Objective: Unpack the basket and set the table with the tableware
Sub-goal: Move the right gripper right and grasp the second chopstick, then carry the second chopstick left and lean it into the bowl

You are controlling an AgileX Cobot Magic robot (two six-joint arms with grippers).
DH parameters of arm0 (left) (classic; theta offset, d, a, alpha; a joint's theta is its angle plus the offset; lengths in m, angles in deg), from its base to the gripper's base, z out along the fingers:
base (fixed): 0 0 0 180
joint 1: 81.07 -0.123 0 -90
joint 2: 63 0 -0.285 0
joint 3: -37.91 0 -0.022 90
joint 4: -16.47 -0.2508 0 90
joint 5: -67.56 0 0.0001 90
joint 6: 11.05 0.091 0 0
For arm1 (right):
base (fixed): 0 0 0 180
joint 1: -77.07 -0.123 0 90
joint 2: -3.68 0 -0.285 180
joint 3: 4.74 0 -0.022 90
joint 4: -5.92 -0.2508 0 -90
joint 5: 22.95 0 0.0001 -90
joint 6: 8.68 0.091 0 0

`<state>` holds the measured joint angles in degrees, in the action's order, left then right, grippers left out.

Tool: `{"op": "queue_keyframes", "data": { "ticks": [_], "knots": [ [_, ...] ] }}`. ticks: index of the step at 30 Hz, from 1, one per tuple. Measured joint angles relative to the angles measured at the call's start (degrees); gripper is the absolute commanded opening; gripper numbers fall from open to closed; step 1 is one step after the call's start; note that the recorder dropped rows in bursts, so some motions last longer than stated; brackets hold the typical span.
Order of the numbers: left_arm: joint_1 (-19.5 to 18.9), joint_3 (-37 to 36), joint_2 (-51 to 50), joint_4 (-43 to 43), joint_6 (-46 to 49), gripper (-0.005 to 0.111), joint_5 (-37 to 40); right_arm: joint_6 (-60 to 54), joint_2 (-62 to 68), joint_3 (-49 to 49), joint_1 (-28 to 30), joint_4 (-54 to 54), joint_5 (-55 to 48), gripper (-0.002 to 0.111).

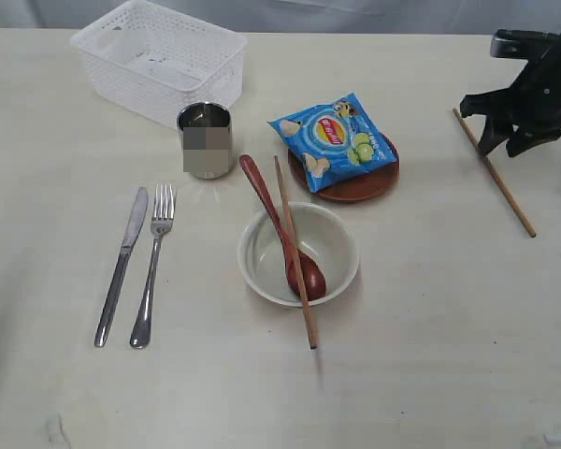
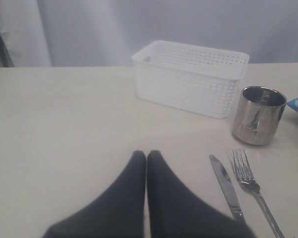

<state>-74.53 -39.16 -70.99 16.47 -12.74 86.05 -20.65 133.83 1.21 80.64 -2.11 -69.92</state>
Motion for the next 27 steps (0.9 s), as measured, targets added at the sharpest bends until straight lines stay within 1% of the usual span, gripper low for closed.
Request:
{"op": "queue_keyframes", "data": {
  "ticks": [5,7,9,12,18,21,22,25,27],
  "knots": [
    [0.00,0.00,0.00,0.00,0.00,0.000,0.00,-1.70,2.16,0.00,0.00,-0.22,0.48,0.041],
    [0.00,0.00,0.00,0.00,0.00,0.000,0.00,-2.11,2.37,0.00,0.00,-0.22,0.60,0.037],
    [0.00,0.00,0.00,0.00,0.00,0.000,0.00,-2.41,2.41,0.12,0.00,-0.22,0.60,0.025],
    [0.00,0.00,0.00,0.00,0.00,0.000,0.00,-2.93,2.50,0.12,0.00,-0.22,0.90,-0.001],
    [0.00,0.00,0.00,0.00,0.00,0.000,0.00,-3.16,2.63,0.34,0.00,-0.36,-0.39,0.000],
    [0.00,0.00,0.00,0.00,0.00,0.000,0.00,-2.43,2.21,0.34,0.00,-0.46,-3.44,0.000],
    [0.00,0.00,0.00,0.00,0.00,0.000,0.00,-0.93,1.23,0.11,0.00,-0.46,-6.01,0.000],
    [0.00,0.00,0.00,0.00,0.00,0.000,0.00,1.34,-2.94,-0.87,0.00,-2.37,-9.19,0.000],
    [0.00,0.00,0.00,0.00,0.00,0.000,0.00,1.71,-7.63,-2.75,0.00,-6.76,-11.48,0.000]
  ]
}}
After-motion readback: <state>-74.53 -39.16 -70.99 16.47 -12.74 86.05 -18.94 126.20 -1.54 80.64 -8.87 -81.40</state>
